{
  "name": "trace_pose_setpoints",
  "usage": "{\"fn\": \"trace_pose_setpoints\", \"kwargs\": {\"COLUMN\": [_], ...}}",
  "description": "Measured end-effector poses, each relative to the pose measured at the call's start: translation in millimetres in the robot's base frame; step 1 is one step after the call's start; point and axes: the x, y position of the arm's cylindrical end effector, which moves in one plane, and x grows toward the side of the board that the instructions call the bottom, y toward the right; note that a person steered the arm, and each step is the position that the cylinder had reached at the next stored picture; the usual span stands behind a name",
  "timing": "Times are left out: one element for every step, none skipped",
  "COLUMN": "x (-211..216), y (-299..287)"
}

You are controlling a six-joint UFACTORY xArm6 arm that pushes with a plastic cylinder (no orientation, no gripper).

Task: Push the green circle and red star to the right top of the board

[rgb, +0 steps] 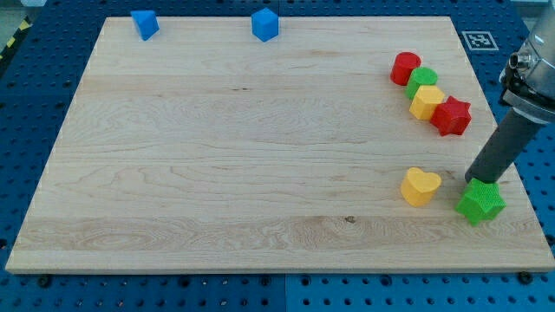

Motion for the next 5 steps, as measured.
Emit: {"fn": "trace_pose_setpoints", "kwargs": {"x": [3,-11,-41,-65,-85], "y": [5,20,19,-7,-17]}}
